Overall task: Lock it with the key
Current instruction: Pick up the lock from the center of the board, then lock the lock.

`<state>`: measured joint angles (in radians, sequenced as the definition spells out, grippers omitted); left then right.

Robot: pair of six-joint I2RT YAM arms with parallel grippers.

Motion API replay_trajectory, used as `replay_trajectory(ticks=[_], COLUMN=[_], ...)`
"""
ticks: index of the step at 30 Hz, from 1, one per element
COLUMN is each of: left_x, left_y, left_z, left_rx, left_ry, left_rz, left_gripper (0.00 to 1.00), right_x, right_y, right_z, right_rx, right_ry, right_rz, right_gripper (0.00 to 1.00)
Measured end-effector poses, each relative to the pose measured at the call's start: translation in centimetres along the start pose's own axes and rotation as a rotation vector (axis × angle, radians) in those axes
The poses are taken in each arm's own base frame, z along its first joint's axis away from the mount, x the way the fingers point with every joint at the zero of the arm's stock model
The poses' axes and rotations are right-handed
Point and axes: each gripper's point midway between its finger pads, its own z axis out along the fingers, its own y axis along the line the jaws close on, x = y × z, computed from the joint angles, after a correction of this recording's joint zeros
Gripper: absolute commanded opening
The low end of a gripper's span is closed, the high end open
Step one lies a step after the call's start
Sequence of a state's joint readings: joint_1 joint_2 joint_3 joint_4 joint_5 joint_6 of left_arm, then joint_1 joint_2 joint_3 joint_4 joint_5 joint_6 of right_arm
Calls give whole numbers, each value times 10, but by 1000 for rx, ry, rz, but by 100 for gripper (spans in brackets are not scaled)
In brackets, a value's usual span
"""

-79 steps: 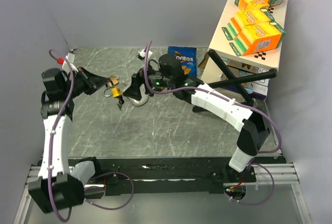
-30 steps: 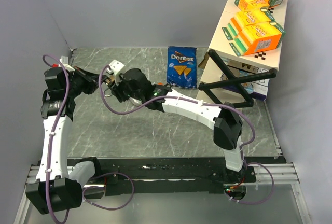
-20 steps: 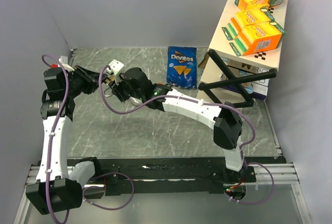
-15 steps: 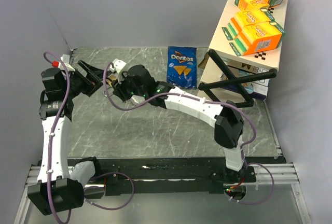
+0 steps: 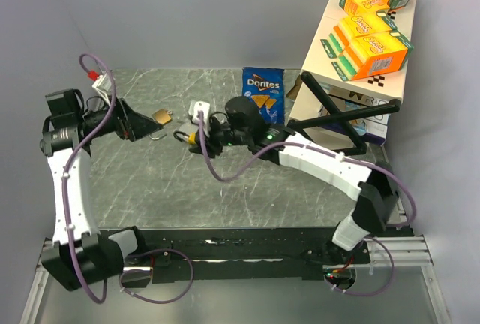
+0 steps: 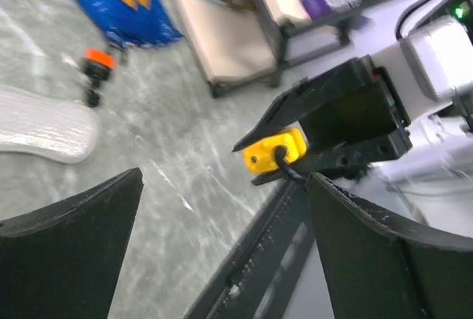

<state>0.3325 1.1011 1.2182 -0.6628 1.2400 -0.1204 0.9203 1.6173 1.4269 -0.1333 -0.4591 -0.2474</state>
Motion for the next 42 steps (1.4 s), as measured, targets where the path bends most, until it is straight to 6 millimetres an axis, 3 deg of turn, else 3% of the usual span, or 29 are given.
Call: replay_trajectory(ticks=[4, 7, 12, 21, 31, 42], left_x=[16, 34, 64, 92, 82, 83], left_y=[-1, -13, -47, -65, -64, -59], left_z=[4, 12, 22, 28, 42, 52], left_rx=[97, 171, 300, 331, 317, 306], left_ry=[80, 156, 259, 292, 261, 280], left_rz=[0, 37, 93, 127, 136, 117], left_gripper=[90, 88, 86, 72, 59, 62], right_x=[9, 14, 20, 23, 37, 33], right_y=[12, 15, 11, -1, 2, -1], right_z=[-18, -25, -27, -28, -32, -35], right_rx=[-49, -68, -74, -24, -33, -6], right_ry=[2, 10, 31, 63, 87, 75], right_rz=[-165, -271, -383, -458, -493, -515], right_gripper=[0, 0, 0, 0, 0, 0])
